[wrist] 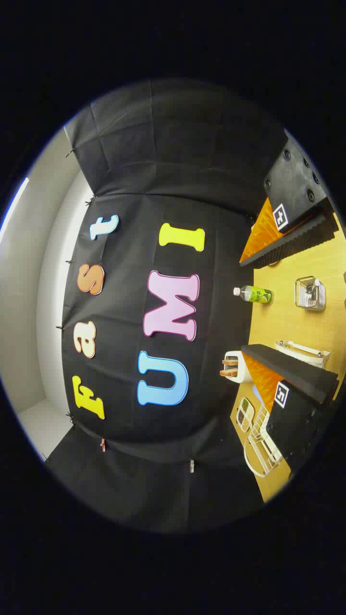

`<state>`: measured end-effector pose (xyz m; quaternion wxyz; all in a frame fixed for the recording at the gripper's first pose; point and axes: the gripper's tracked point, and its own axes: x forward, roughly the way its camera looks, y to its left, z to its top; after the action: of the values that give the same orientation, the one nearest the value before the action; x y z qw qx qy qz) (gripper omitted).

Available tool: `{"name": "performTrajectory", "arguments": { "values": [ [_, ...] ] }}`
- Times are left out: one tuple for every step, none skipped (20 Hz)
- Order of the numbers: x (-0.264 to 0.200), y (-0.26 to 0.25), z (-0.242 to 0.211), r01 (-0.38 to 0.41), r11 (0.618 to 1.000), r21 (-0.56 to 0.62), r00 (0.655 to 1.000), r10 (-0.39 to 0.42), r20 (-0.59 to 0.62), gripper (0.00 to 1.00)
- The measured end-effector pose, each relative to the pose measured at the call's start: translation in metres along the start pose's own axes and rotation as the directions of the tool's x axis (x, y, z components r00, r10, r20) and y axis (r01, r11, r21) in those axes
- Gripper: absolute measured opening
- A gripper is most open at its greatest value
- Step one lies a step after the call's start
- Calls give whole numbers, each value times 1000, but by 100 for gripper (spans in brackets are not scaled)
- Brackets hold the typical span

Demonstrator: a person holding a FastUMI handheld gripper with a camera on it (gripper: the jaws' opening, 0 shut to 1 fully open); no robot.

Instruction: Take the plate from the dish rack, then take the spoon from the basket and place it into the plate.

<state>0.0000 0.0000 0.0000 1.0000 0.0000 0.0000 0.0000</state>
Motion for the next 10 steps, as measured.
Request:
{"name": "performTrajectory", "arguments": {
  "values": [
    [0,3,0,-5,1000,-4,1000,5,0,97],
    [-1,6,-1,-10,1000,-4,1000,10,-3,97],
    [-1,9,-3,-15,1000,-3,1000,15,-7,97],
    [-1,10,-4,-17,1000,-2,1000,17,-11,97],
    [-1,12,-5,-20,1000,-2,1000,20,-16,97],
    [-1,14,-7,-23,1000,-2,1000,23,-20,97],
    [-2,16,-7,-26,1000,-2,999,26,-23,97],
    [-2,18,-7,-30,1000,-2,999,30,-24,97],
    [-2,19,-8,-33,999,-3,999,33,-26,97],
    [-2,19,-8,-34,999,-4,999,34,-26,97]
  ]
}}
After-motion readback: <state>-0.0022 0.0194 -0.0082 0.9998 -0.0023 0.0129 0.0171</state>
